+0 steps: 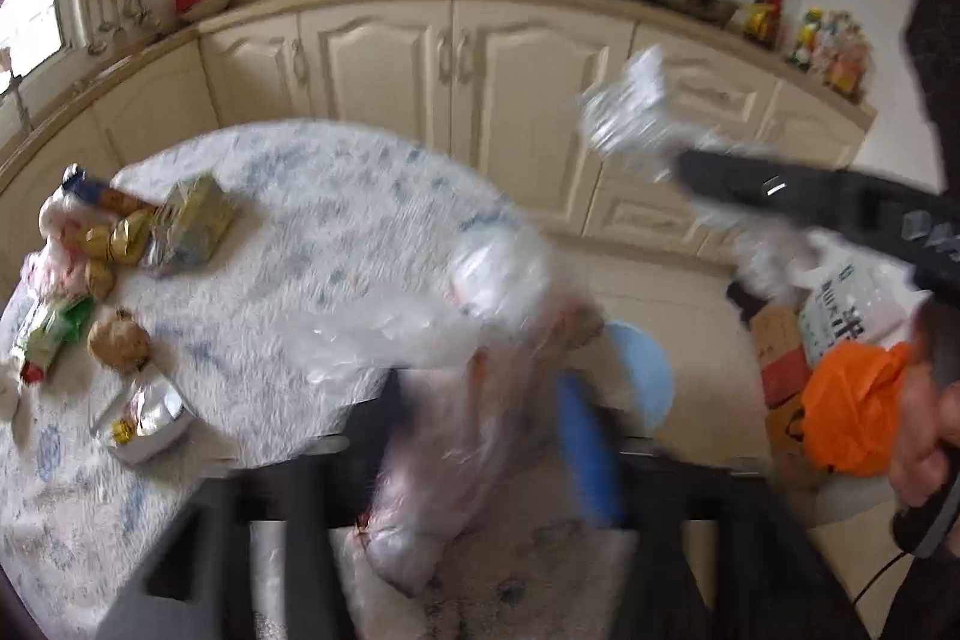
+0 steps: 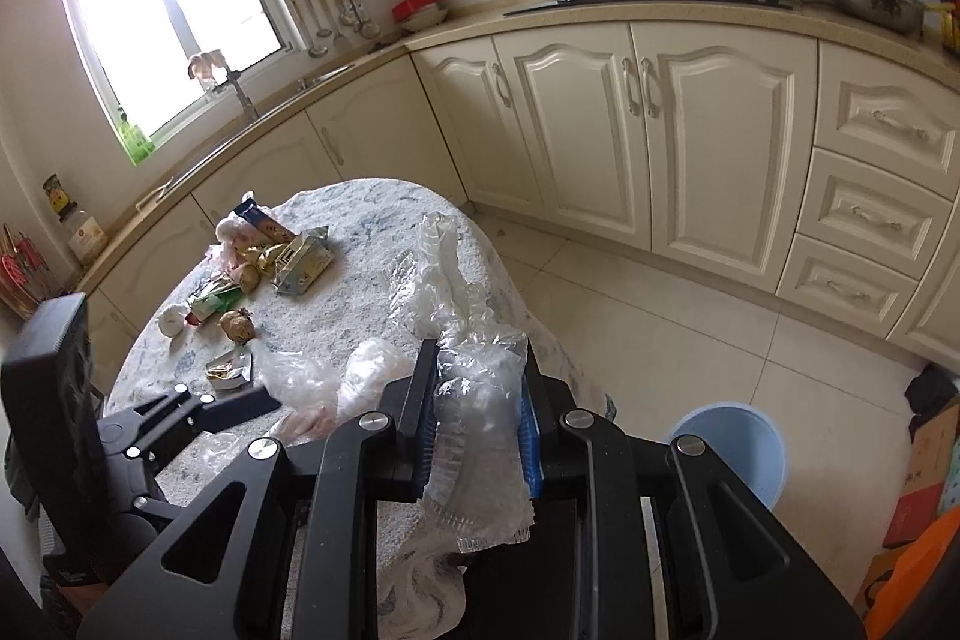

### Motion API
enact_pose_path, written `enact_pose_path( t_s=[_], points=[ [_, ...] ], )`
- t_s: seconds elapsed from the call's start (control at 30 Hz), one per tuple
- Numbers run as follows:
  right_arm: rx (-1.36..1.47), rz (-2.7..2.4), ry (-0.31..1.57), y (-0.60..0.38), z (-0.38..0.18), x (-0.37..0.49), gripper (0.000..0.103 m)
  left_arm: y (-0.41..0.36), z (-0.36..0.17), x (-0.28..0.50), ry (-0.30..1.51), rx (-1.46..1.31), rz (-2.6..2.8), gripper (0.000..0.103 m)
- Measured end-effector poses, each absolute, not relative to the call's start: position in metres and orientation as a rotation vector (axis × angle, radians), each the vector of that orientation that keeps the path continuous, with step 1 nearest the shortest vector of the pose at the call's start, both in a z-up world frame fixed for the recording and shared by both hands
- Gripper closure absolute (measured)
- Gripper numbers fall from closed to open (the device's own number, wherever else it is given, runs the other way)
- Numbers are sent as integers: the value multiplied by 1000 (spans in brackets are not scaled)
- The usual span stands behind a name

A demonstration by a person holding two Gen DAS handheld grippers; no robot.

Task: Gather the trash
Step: 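Lift both held bags and carry them toward the blue bin, then open both tools over the blue bin to drop the bags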

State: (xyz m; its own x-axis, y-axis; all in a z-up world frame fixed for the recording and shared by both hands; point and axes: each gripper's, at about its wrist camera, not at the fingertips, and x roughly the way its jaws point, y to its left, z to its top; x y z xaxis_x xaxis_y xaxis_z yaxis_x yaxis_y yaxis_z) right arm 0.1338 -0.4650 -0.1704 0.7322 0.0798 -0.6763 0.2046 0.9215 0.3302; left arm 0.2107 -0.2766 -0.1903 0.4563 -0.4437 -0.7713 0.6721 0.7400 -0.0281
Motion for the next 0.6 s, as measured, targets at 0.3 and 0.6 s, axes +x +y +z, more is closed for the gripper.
enact_pose_path(
  t_s=[0.3, 0.6],
  points=[
    [422, -93, 736, -476, -168, 127, 81, -273, -180, 225, 877, 171, -713, 80],
    [437, -147, 711, -502, -163, 110, 80, -282, -157, 214, 814, 158, -747, 81]
  ],
)
